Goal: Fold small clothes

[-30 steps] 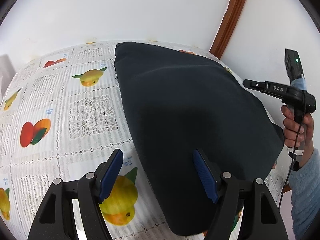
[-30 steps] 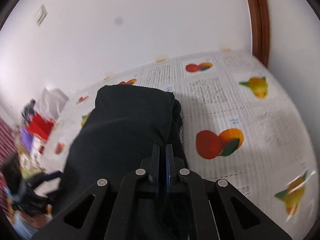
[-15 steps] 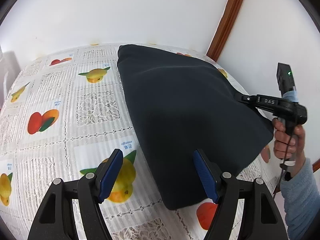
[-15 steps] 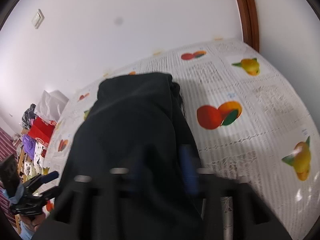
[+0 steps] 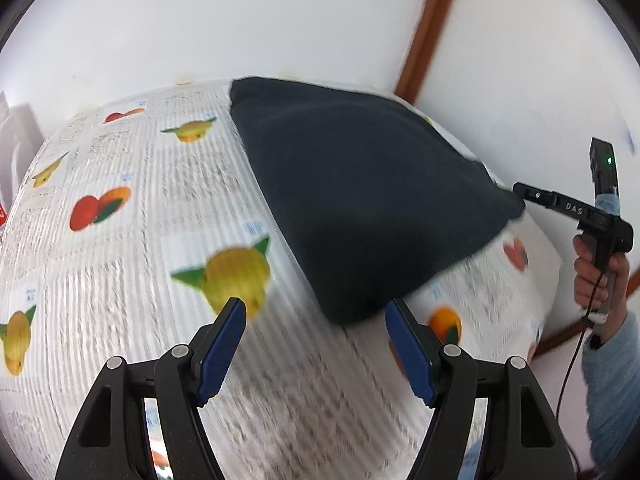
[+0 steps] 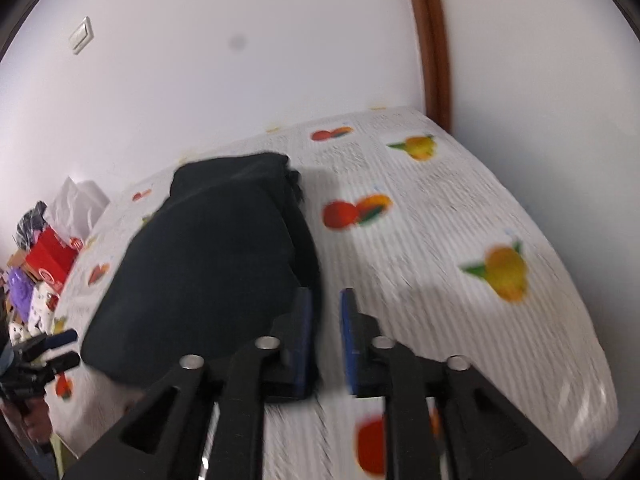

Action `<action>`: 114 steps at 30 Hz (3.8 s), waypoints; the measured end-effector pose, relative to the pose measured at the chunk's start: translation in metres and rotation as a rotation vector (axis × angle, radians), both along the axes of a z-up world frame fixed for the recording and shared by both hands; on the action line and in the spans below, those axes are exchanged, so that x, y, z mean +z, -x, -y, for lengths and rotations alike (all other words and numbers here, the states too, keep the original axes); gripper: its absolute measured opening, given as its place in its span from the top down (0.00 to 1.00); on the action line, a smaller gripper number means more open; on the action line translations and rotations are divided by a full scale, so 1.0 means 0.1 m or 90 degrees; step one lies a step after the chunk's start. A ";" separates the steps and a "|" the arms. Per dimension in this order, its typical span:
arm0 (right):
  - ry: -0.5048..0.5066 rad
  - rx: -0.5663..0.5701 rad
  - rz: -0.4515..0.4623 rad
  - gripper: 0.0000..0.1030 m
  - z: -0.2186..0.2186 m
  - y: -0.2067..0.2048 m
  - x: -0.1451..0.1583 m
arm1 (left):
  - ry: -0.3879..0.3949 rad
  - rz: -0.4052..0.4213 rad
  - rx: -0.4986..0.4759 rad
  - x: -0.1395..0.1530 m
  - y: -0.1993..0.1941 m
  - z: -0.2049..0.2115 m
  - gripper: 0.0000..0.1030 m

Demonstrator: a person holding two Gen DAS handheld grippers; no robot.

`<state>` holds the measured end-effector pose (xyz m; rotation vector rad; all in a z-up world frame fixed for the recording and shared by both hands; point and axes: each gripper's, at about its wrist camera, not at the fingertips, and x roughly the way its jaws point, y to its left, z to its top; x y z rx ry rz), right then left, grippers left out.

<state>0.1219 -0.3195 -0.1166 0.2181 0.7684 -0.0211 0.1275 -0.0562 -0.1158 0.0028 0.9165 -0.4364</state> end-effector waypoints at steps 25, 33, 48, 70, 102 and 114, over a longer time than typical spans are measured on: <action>-0.076 0.074 0.023 0.81 -0.82 -0.81 -0.51 | 0.006 0.024 0.135 -0.17 -0.64 -0.26 0.79; -0.034 0.081 0.009 0.78 -1.02 -0.98 -0.49 | 0.012 0.003 0.146 -0.16 -0.80 -0.39 0.76; 0.041 0.092 0.091 0.62 -0.81 -0.66 0.15 | 0.031 0.054 0.144 0.12 -0.78 -0.41 0.49; 0.097 0.060 -0.007 0.66 -1.07 -0.69 -0.21 | -0.013 -0.014 0.187 0.02 -0.54 -0.29 0.48; 0.145 -0.074 0.067 0.00 -1.29 1.37 0.82 | -0.061 0.135 0.229 1.00 1.08 -0.06 0.12; 0.163 -0.073 0.062 0.00 -1.37 1.45 0.82 | -0.067 0.148 0.228 1.02 1.12 0.00 0.12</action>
